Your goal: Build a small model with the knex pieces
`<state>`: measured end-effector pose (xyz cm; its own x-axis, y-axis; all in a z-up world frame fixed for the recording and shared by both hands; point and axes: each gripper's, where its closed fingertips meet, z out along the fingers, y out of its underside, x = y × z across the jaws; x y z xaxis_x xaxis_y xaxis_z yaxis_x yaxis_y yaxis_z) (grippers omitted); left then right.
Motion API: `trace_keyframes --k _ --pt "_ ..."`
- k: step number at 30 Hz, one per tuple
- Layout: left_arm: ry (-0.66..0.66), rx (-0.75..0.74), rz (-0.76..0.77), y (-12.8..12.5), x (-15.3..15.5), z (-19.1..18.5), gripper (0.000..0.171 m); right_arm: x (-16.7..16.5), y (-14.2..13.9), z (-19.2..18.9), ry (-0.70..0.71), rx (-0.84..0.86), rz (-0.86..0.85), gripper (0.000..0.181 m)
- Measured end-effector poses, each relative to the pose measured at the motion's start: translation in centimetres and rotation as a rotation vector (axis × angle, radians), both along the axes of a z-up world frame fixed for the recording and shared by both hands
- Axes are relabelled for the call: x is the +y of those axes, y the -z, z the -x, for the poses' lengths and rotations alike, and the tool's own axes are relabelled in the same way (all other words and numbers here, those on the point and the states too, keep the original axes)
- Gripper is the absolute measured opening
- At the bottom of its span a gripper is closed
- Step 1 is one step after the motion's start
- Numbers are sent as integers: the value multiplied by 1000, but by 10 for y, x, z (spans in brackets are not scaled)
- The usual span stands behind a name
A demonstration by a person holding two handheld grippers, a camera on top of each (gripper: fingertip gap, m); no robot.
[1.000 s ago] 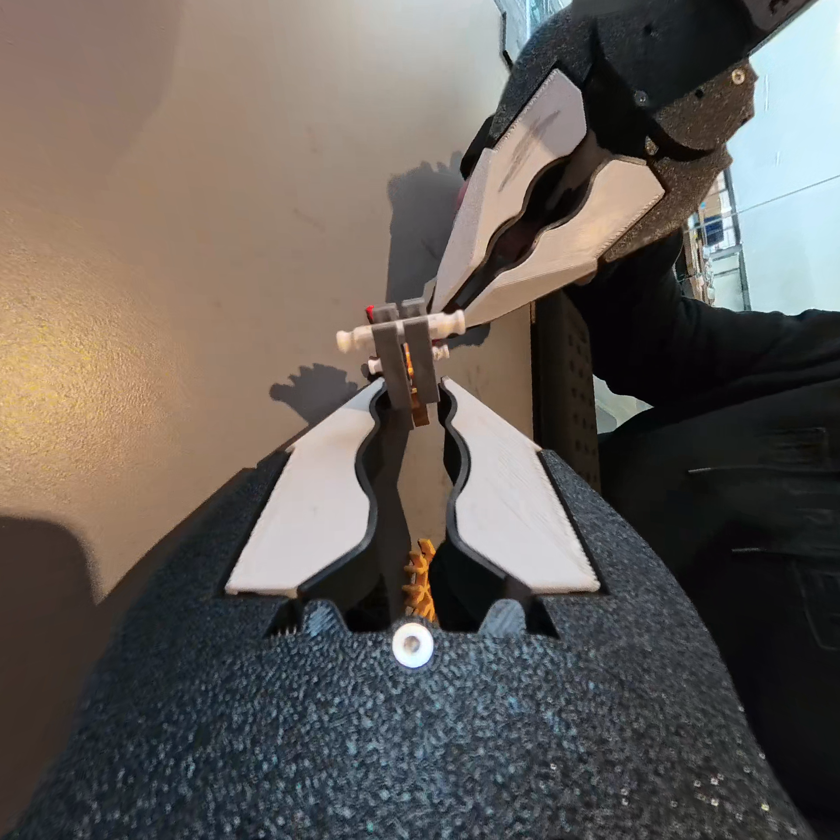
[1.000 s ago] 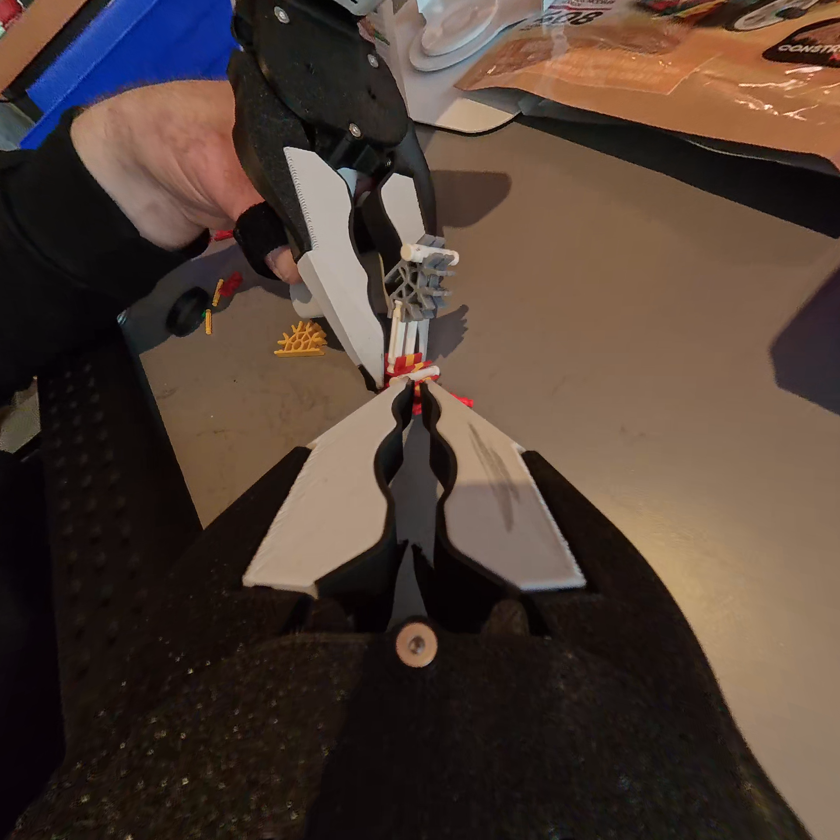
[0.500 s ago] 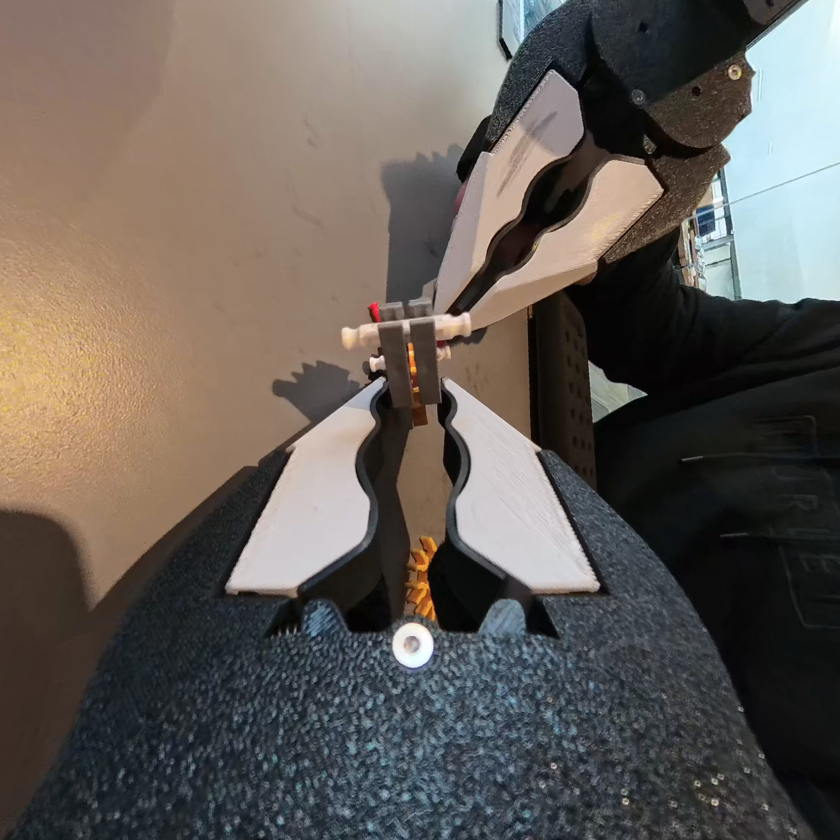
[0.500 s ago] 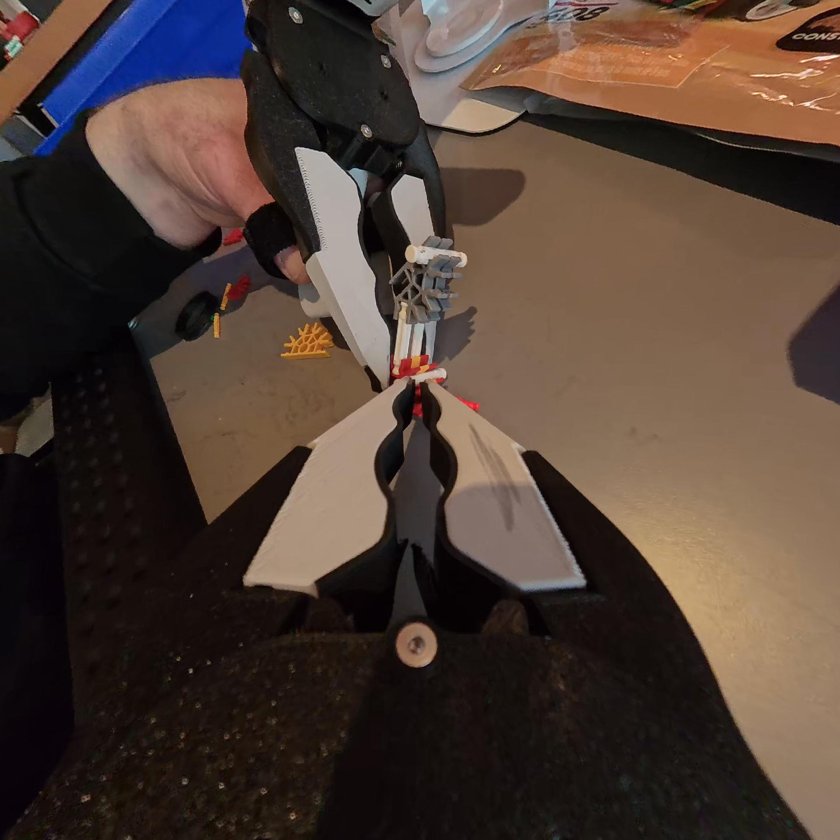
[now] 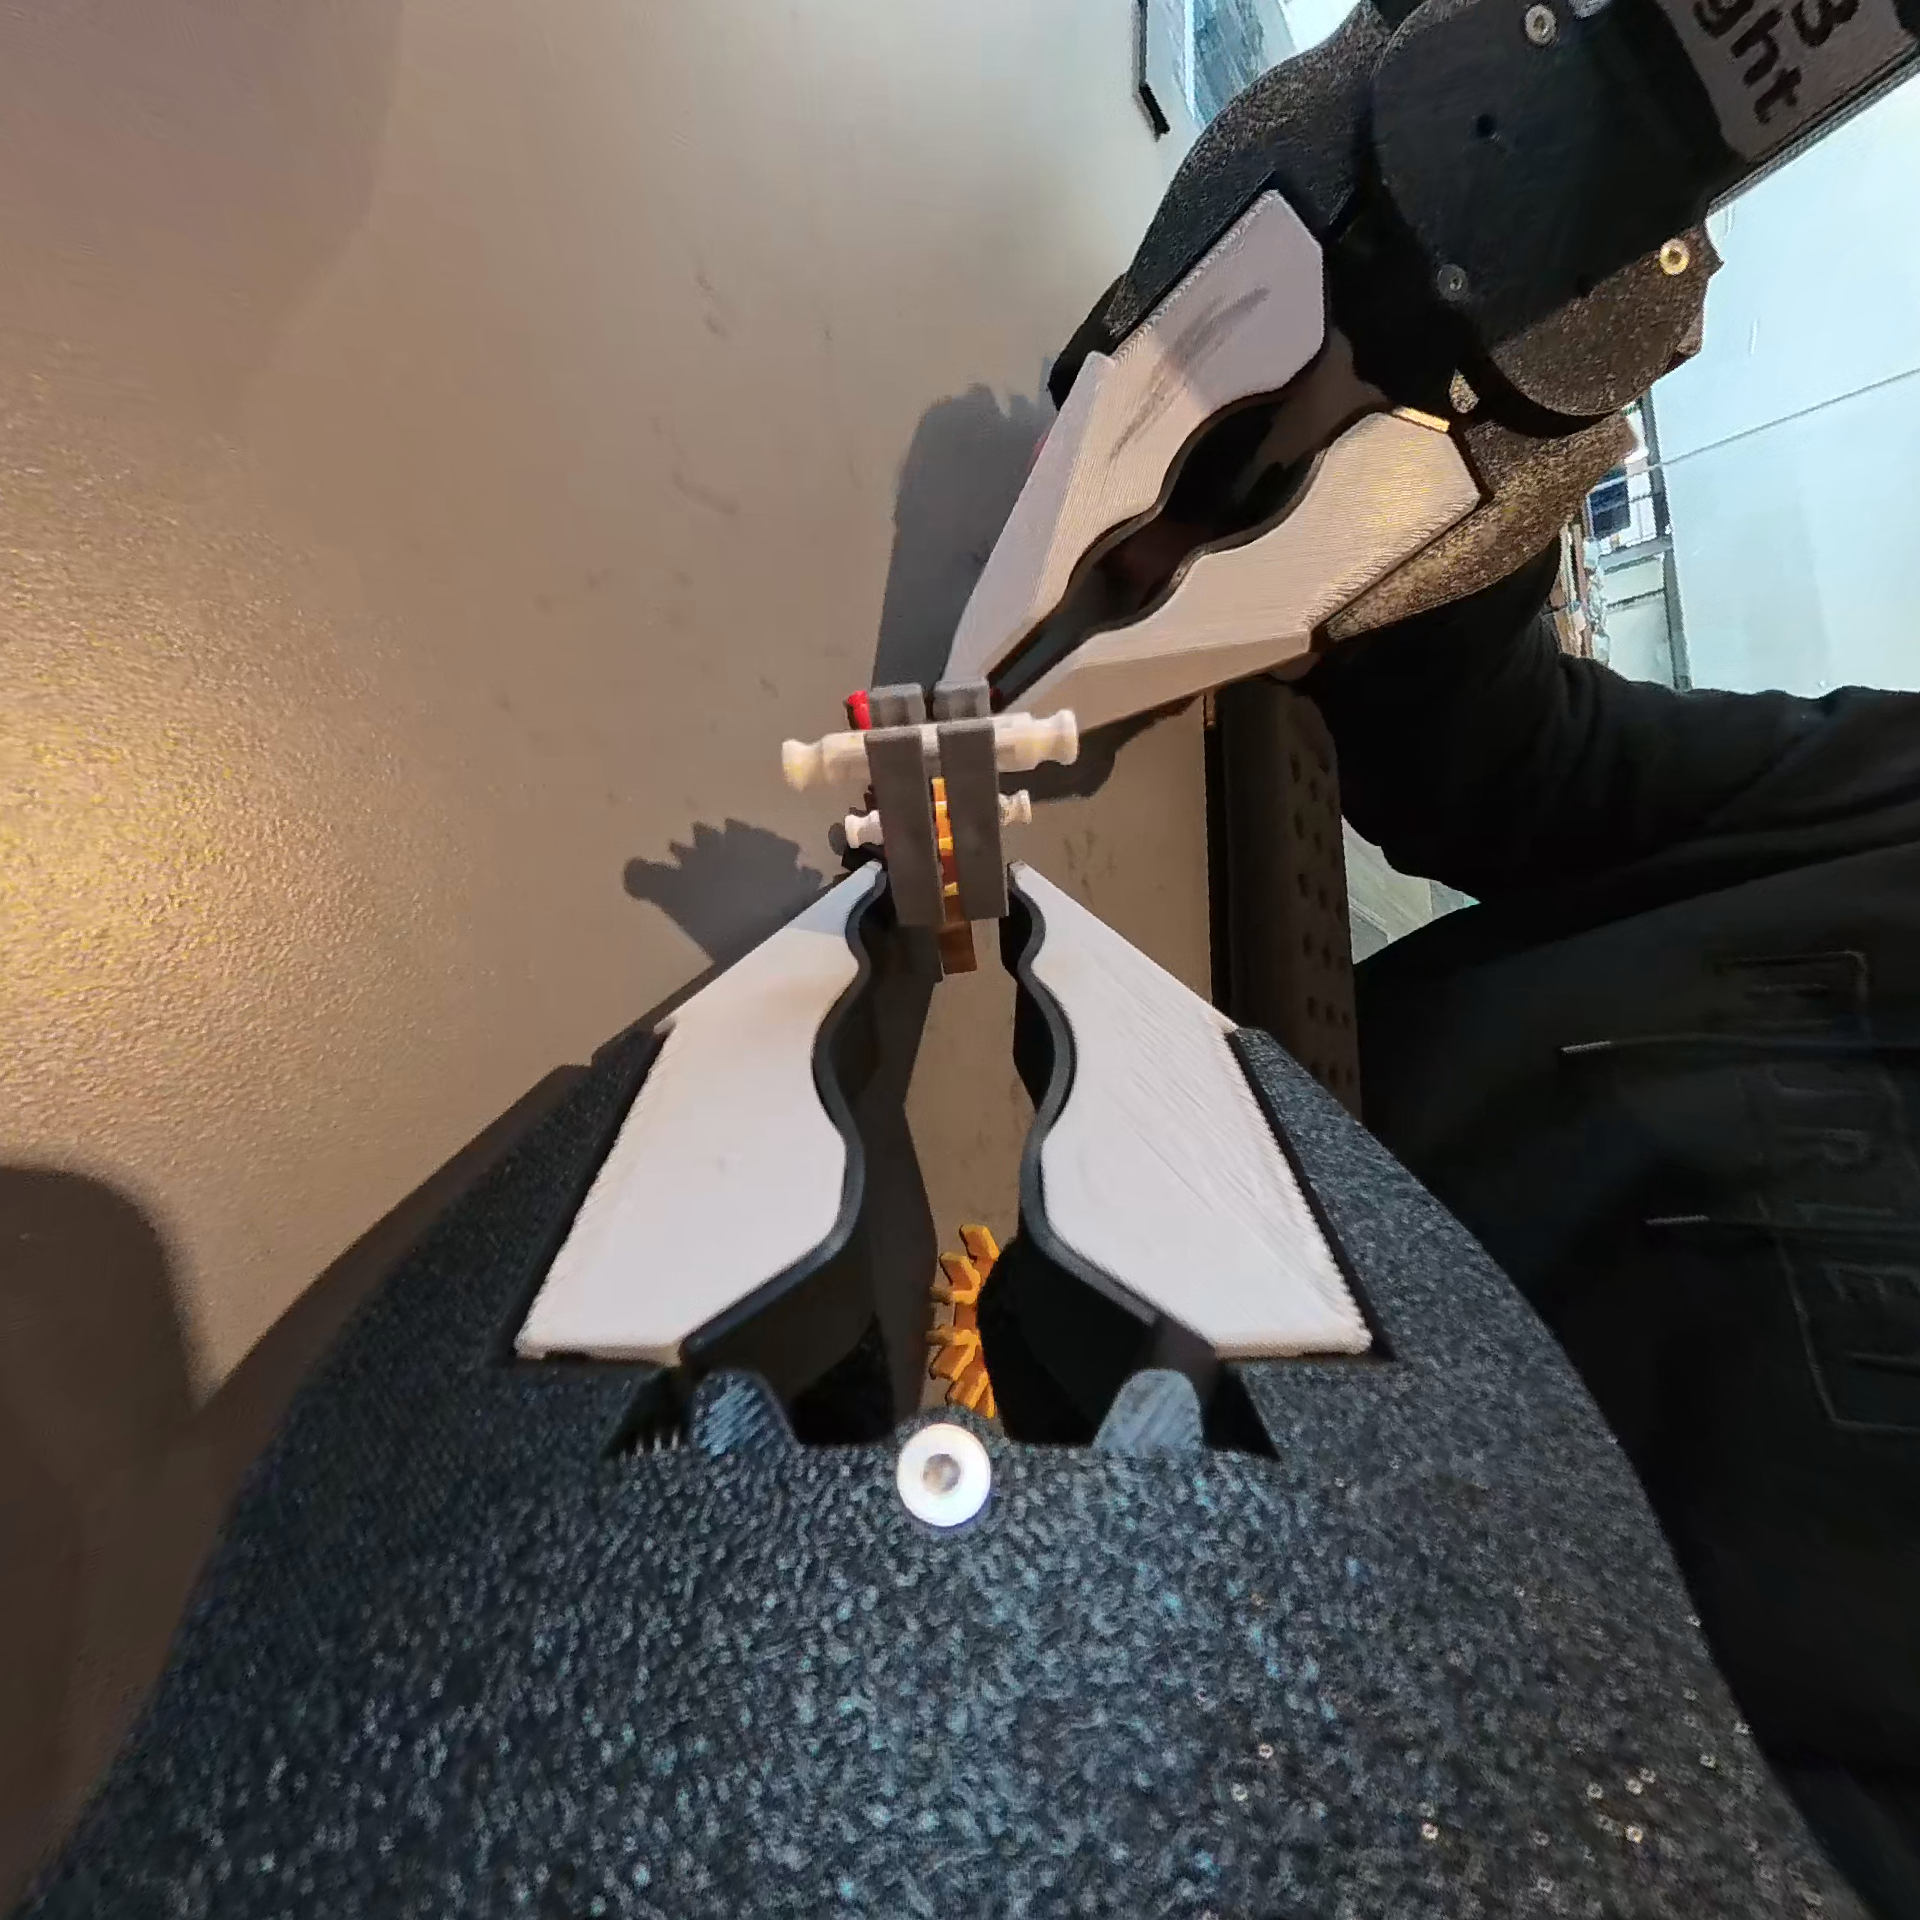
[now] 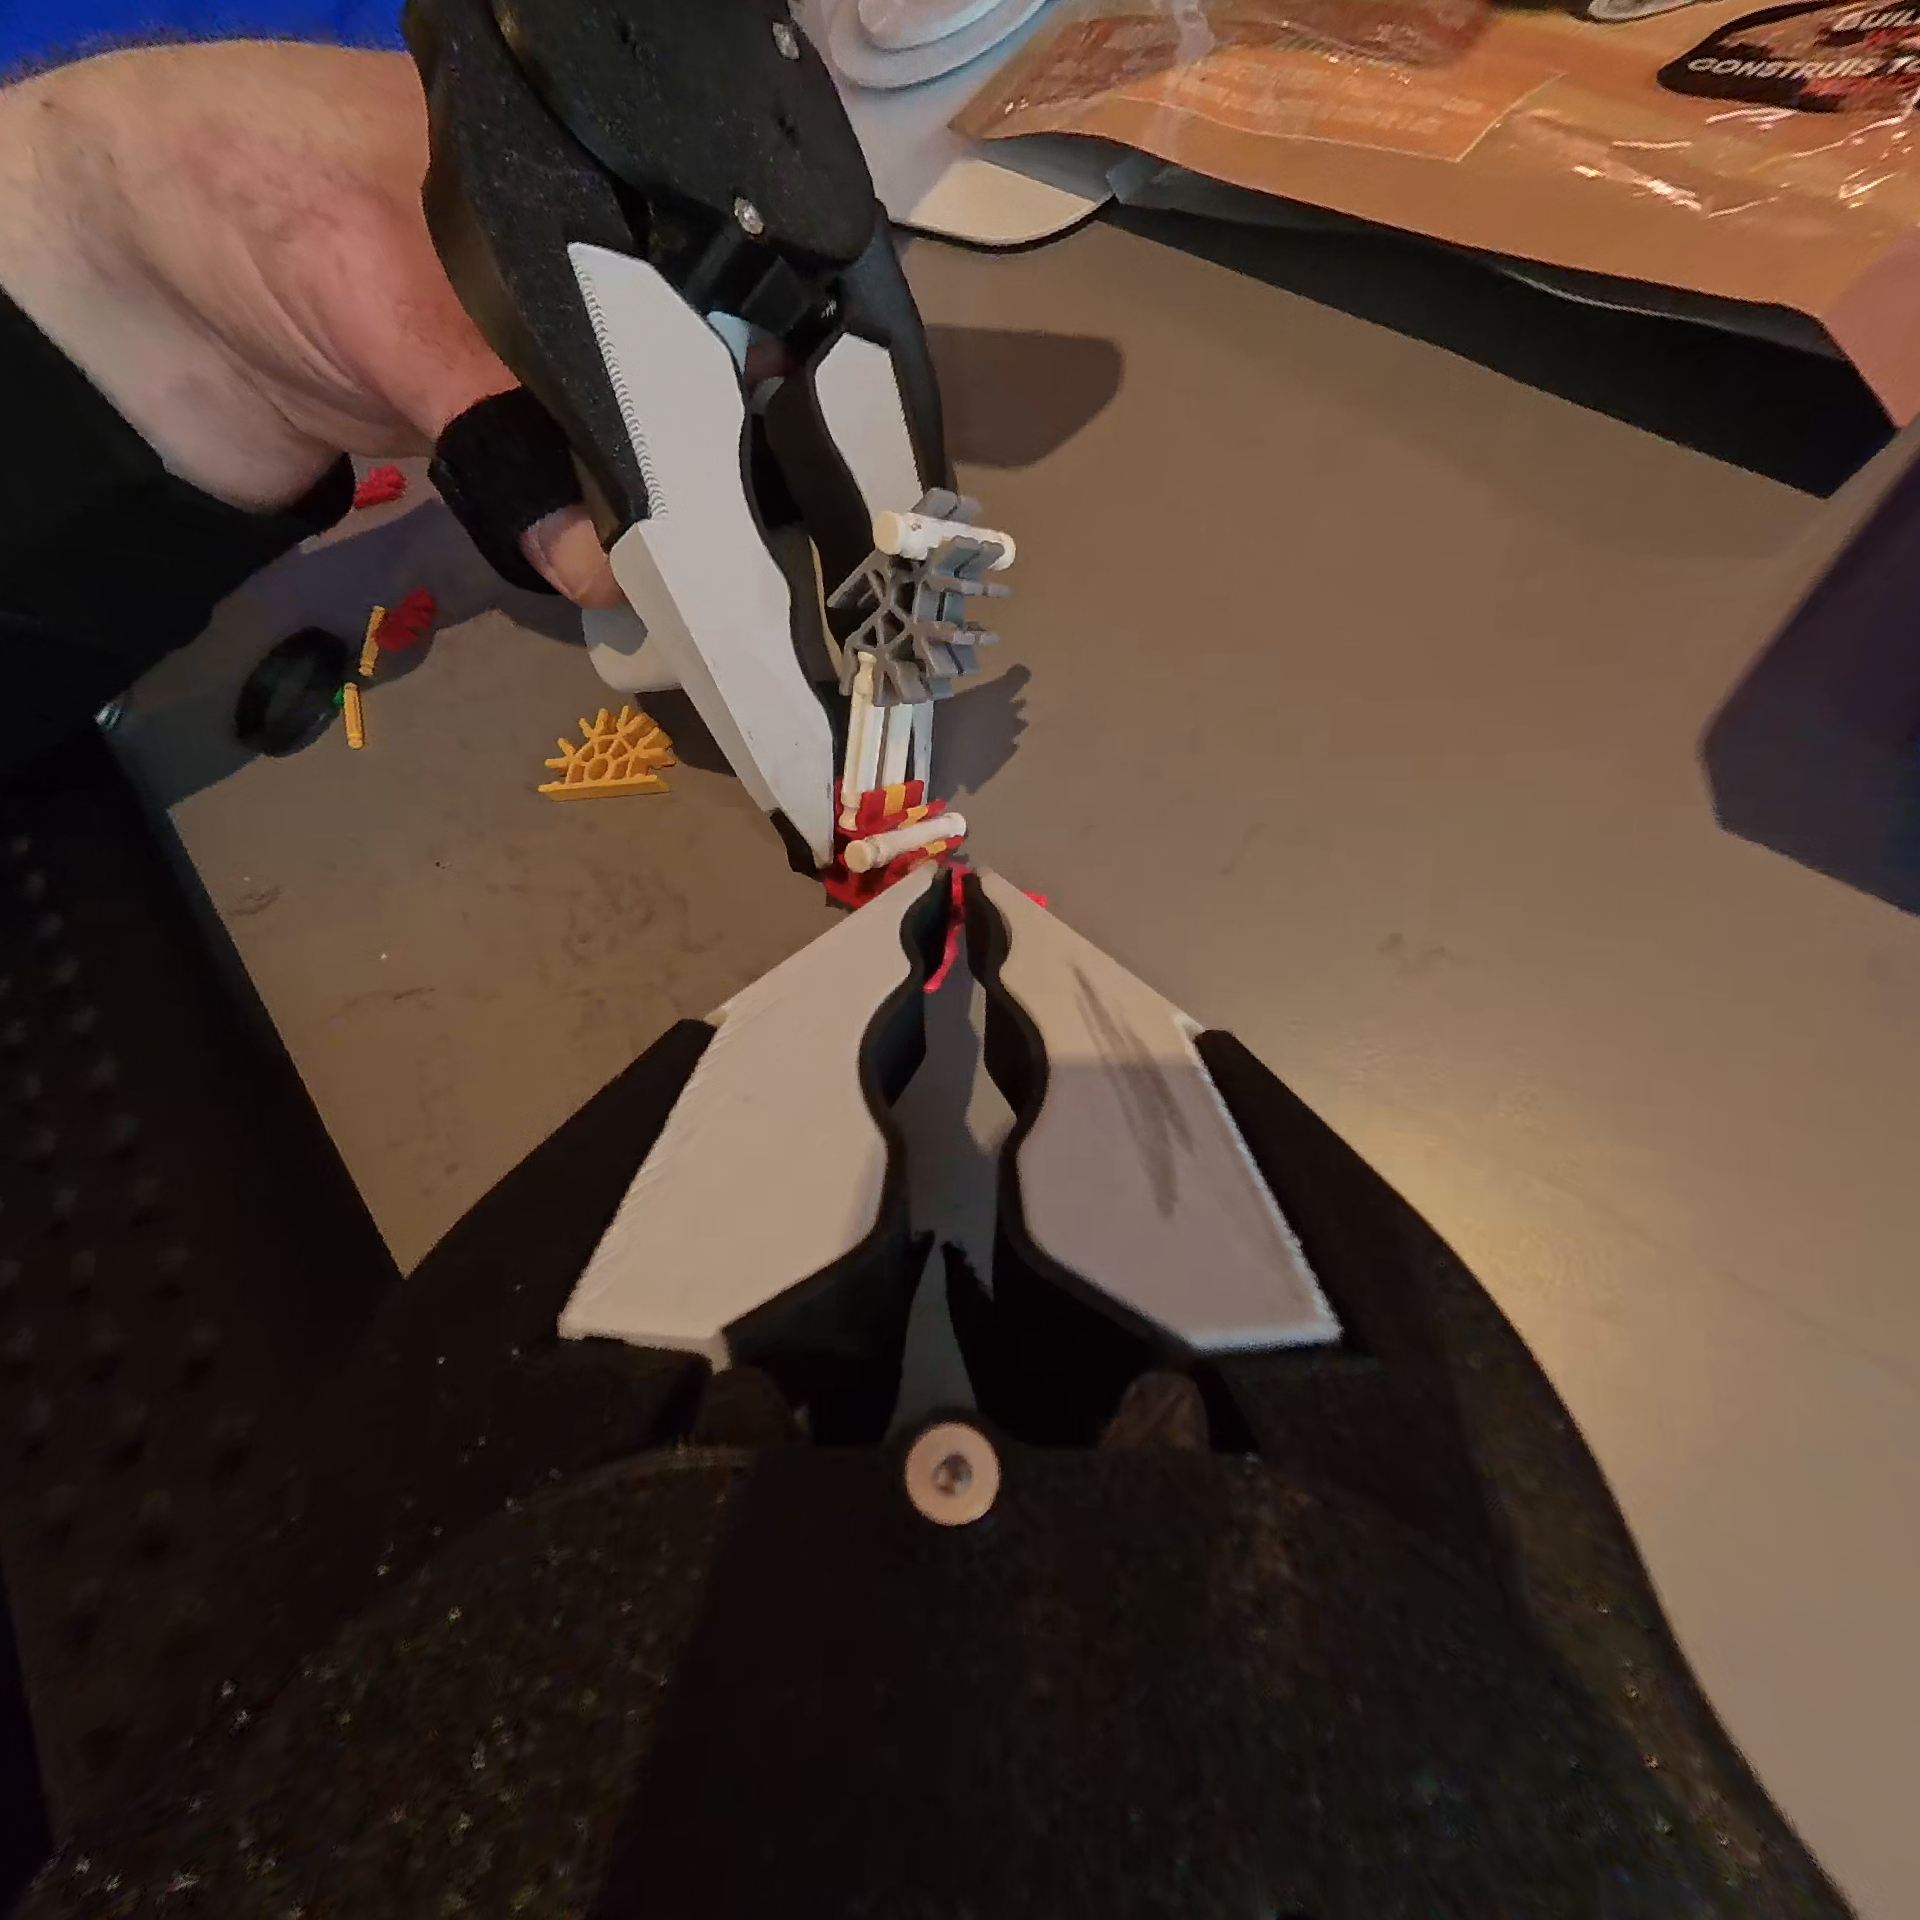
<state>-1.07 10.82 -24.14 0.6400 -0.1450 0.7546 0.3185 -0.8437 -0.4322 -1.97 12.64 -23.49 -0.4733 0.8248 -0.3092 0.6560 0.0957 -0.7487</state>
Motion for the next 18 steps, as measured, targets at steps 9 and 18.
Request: trace_keyframes --k 9,18 --pt "6 -10 4 0 0 0 17 1 7 -12 -42 -40 -33 6" --pt "10 -16 7 0 0 0 18 4 10 -35 -218 -68 -184 16"
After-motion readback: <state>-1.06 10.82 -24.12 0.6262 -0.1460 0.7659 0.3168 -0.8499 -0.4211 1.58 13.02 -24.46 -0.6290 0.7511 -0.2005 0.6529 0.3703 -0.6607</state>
